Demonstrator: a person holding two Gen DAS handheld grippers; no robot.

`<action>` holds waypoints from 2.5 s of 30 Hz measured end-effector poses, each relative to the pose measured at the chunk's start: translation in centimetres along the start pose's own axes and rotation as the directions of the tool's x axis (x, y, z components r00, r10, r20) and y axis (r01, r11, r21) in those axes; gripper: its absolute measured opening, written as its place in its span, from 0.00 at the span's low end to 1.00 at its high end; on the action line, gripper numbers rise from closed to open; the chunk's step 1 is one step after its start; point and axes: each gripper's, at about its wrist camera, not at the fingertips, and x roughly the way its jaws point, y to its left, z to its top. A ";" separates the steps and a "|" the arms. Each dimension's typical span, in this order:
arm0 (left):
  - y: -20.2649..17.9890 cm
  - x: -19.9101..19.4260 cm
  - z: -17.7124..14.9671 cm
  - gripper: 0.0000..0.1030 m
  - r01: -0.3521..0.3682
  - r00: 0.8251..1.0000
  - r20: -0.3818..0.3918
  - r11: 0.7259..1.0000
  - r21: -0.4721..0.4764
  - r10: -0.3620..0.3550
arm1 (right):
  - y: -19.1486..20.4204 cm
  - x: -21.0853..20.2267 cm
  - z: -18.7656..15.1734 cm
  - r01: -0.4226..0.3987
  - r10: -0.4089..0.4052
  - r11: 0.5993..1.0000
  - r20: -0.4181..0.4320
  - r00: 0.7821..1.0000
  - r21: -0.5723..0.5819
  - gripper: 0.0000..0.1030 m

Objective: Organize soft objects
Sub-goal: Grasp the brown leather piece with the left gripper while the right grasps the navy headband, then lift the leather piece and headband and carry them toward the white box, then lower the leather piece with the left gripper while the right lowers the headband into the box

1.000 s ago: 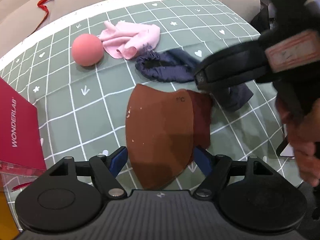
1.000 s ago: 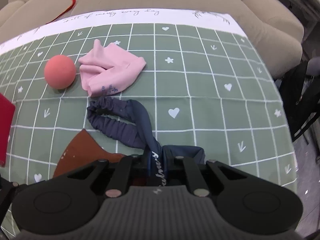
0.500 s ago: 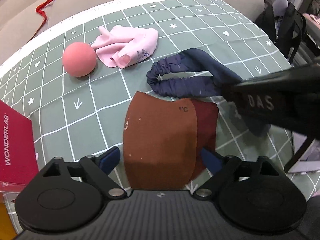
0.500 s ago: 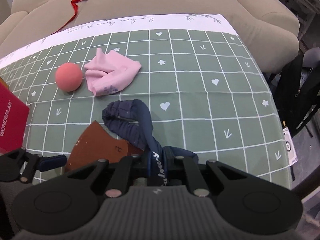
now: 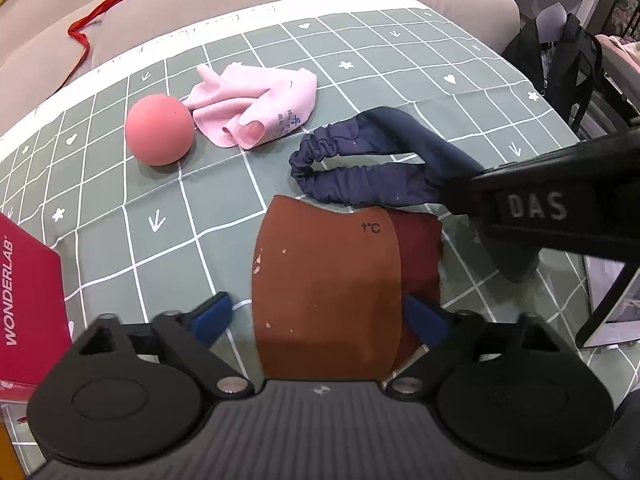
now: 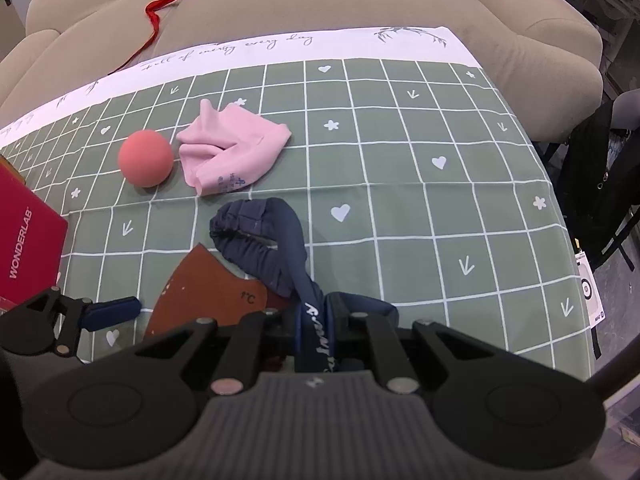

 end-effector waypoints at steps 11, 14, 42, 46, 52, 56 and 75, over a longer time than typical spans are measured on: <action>0.2 -1.2 -0.1 0.09 0.036 0.999 0.007 0.999 -0.012 -0.036 | -0.1 -0.1 -0.1 -0.006 0.006 1.000 0.005 1.000 0.023 0.09; 1.2 -1.6 -0.6 0.09 0.066 0.998 0.000 0.996 -0.056 -0.066 | -0.2 -0.2 -0.1 -0.006 0.006 1.000 0.007 1.000 0.025 0.09; 10.8 -11.3 1.4 0.09 0.177 0.980 0.144 0.927 -0.330 -0.136 | 1.4 -9.6 1.8 -0.095 0.048 0.972 0.212 0.976 0.216 0.09; 13.8 -14.0 2.4 0.09 0.187 0.975 0.183 0.919 -0.347 -0.129 | 3.3 -11.6 3.0 -0.116 0.063 0.973 0.251 0.966 0.201 0.09; 21.3 -18.2 3.4 0.09 0.113 0.973 0.231 0.924 -0.364 -0.027 | 9.2 -13.6 5.3 -0.149 0.115 0.984 0.297 0.948 0.095 0.09; 27.2 -20.4 2.6 0.10 0.048 0.971 0.234 0.910 -0.412 0.055 | 14.9 -14.0 6.8 -0.151 0.143 0.989 0.299 0.944 0.004 0.09; 44.3 -20.0 -8.7 0.10 -0.120 0.986 0.026 0.811 -0.572 0.164 | 42.7 -10.7 8.9 -0.230 0.313 0.892 0.164 0.936 -0.390 0.09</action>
